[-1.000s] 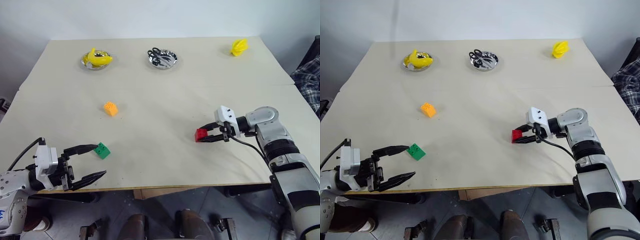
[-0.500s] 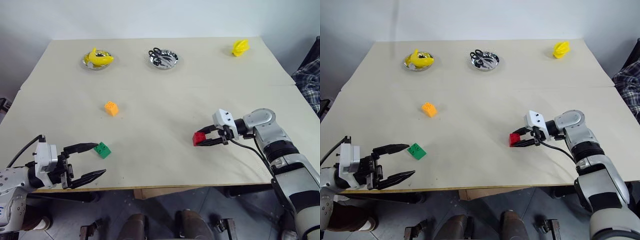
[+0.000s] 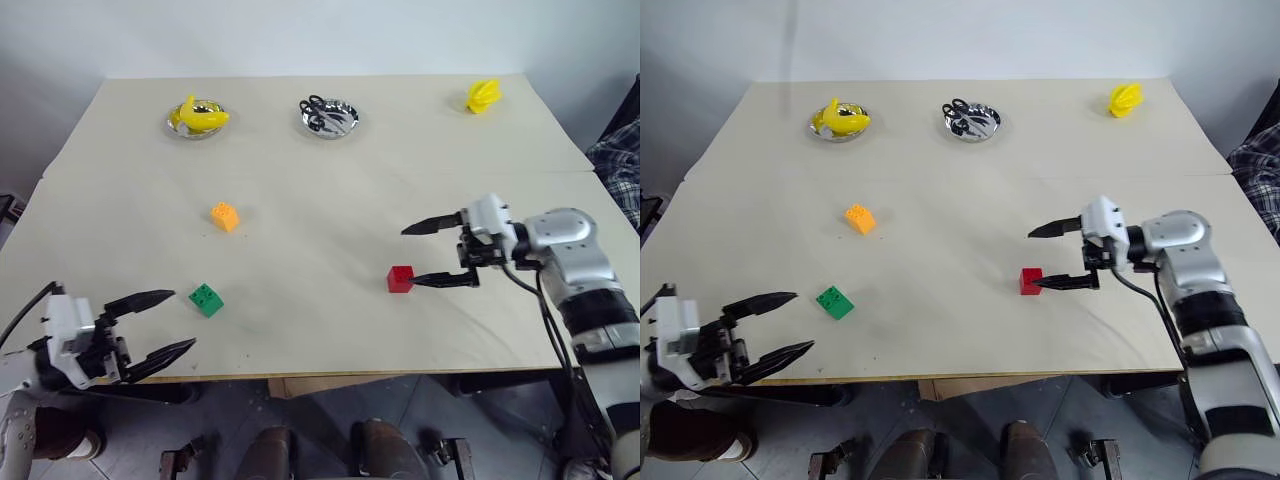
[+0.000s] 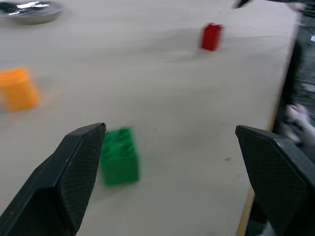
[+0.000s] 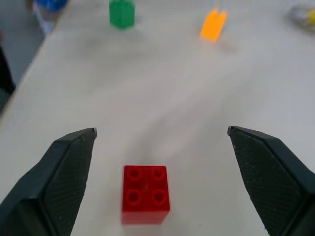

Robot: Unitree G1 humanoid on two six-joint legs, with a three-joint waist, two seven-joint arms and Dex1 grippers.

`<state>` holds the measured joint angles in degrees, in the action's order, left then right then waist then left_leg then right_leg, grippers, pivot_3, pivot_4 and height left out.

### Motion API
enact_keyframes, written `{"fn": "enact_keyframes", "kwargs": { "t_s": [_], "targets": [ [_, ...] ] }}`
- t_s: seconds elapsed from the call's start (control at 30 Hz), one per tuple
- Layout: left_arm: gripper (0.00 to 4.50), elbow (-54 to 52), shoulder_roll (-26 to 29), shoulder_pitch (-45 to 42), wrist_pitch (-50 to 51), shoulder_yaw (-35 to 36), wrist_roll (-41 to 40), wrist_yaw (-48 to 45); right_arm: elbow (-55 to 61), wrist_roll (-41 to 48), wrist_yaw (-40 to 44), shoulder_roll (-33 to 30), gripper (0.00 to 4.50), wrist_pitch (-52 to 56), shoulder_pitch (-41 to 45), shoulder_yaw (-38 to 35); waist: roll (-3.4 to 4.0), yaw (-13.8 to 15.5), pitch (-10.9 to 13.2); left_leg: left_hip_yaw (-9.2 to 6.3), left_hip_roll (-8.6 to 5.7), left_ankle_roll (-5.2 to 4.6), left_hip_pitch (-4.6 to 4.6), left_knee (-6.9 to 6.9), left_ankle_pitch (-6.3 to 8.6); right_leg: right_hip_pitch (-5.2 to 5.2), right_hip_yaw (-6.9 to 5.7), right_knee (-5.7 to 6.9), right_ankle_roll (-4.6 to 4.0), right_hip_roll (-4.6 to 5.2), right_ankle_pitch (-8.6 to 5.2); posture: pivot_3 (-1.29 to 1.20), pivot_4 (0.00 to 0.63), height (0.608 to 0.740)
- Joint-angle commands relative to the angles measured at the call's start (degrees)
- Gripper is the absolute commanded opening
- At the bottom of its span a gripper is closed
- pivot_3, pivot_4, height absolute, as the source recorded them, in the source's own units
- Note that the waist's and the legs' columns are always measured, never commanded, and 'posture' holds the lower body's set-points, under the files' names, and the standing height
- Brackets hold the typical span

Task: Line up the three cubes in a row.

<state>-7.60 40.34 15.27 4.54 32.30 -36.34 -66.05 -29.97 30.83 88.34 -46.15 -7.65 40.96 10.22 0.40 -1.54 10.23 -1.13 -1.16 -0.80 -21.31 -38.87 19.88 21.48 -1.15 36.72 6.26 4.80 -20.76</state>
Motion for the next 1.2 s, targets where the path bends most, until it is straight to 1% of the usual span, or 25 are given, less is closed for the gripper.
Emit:
{"fn": "enact_keyframes", "kwargs": {
  "t_s": [0.03,0.13,0.2,0.3,0.43,0.53,0.63,0.8,0.9,0.97,1.07,1.2],
  "targets": [
    [4.5,2.5,-2.3,4.3,-0.7,8.3,-2.2,3.0,13.3,6.2,-1.0,-4.2,4.48,9.8,-8.6,-7.4,-0.01,0.2,0.0,0.0,0.0,-0.01,-0.01,0.02,0.01,0.0,0.0,-0.03,0.0,0.0,0.0,0.0,0.15,0.74],
    [4.5,3.3,-4.5,8.8,-0.9,11.9,-2.7,3.7,23.6,8.8,-6.4,-4.7,4.48,12.5,-18.2,-14.1,-0.02,0.1,0.0,0.0,0.01,-0.03,-0.01,0.04,0.05,-0.04,0.0,-0.17,0.0,0.0,0.0,0.0,0.15,0.74],
    [4.5,3.4,-6.3,11.5,-0.8,13.1,-2.9,4.0,29.9,9.8,-10.0,-3.8,4.48,13.5,-23.8,-18.1,-0.03,0.1,0.0,0.03,0.03,-0.03,0.01,0.03,0.07,-0.11,0.01,-0.23,0.0,0.0,0.0,0.0,0.15,0.74],
    [4.5,4.7,-7.8,13.5,-1.8,13.5,-2.5,3.7,36.1,10.5,-14.0,-2.0,4.48,14.3,-28.2,-21.7,-0.07,0.1,0.0,0.05,0.03,-0.05,0.06,0.02,0.09,-0.21,0.05,-0.32,0.0,0.0,0.0,0.0,0.15,0.74],
    [4.5,7.6,-8.1,14.7,-3.8,12.8,-0.8,2.6,41.9,10.5,-15.8,-0.6,4.48,14.2,-33.2,-24.4,-0.09,0.2,0.0,0.05,0.07,-0.04,0.11,0.03,0.08,-0.29,0.05,-0.42,-0.01,-0.01,-0.01,0.0,0.15,0.74],
    [4.5,9.4,-7.1,14.0,-4.8,11.7,-0.3,1.4,40.9,9.1,-14.8,-0.9,4.48,13.2,-33.7,-24.8,-0.09,0.2,0.0,0.05,0.06,-0.08,0.12,0.03,0.1,-0.37,0.06,-0.58,-0.01,0.0,-0.01,0.0,0.15,0.74],
    [4.5,7.7,-5.8,12.1,-4.1,9.5,-0.4,0.4,39.6,7.3,-11.2,-1.8,4.48,10.7,-32.8,-24.0,-0.09,0.3,0.0,0.04,0.06,-0.12,0.13,0.04,0.1,-0.48,0.06,-0.73,-0.02,0.0,-0.01,0.0,0.15,0.74],
    [4.5,3.3,-1.7,8.1,-1.7,5.4,0.1,0.6,35.7,5.3,-6.2,-4.9,4.48,11.0,-31.1,-23.7,-0.09,0.3,0.0,0.03,0.06,-0.14,0.14,0.05,0.11,-0.49,0.05,-0.74,-0.02,0.0,-0.01,0.0,0.15,0.74],
    [4.5,0.5,-0.2,5.4,0.6,2.0,1.8,3.4,34.6,5.0,-4.7,-5.9,4.48,11.7,-31.1,-23.3,-0.09,0.1,0.0,0.02,0.06,-0.14,0.16,0.09,0.11,-0.49,0.05,-0.74,-0.01,0.0,-0.01,0.0,0.15,0.74],
    [4.5,-0.4,0.4,2.2,2.5,-2.4,4.1,5.6,35.4,5.0,-3.8,-6.0,4.48,11.9,-31.1,-22.7,-0.08,0.1,0.0,0.03,0.06,-0.14,0.16,0.14,0.11,-0.46,0.04,-0.72,0.0,0.0,0.0,0.0,0.15,0.74],
    [4.5,1.0,0.6,-2.6,4.3,-6.9,7.0,8.6,37.4,5.3,-3.2,-5.7,4.48,11.8,-30.5,-22.2,-0.08,0.1,0.0,0.03,0.05,-0.12,0.17,0.17,0.1,-0.42,0.01,-0.65,0.03,-0.02,0.02,0.0,0.15,0.74],
    [4.5,5.8,0.1,-9.6,4.5,-11.9,11.1,11.6,38.8,5.8,-2.2,-6.1,4.48,12.1,-29.8,-22.4,-0.09,0.2,0.0,0.04,0.05,-0.09,0.15,0.11,0.08,-0.34,0.0,-0.52,0.05,-0.05,0.03,0.0,0.15,0.74]
  ]
}}
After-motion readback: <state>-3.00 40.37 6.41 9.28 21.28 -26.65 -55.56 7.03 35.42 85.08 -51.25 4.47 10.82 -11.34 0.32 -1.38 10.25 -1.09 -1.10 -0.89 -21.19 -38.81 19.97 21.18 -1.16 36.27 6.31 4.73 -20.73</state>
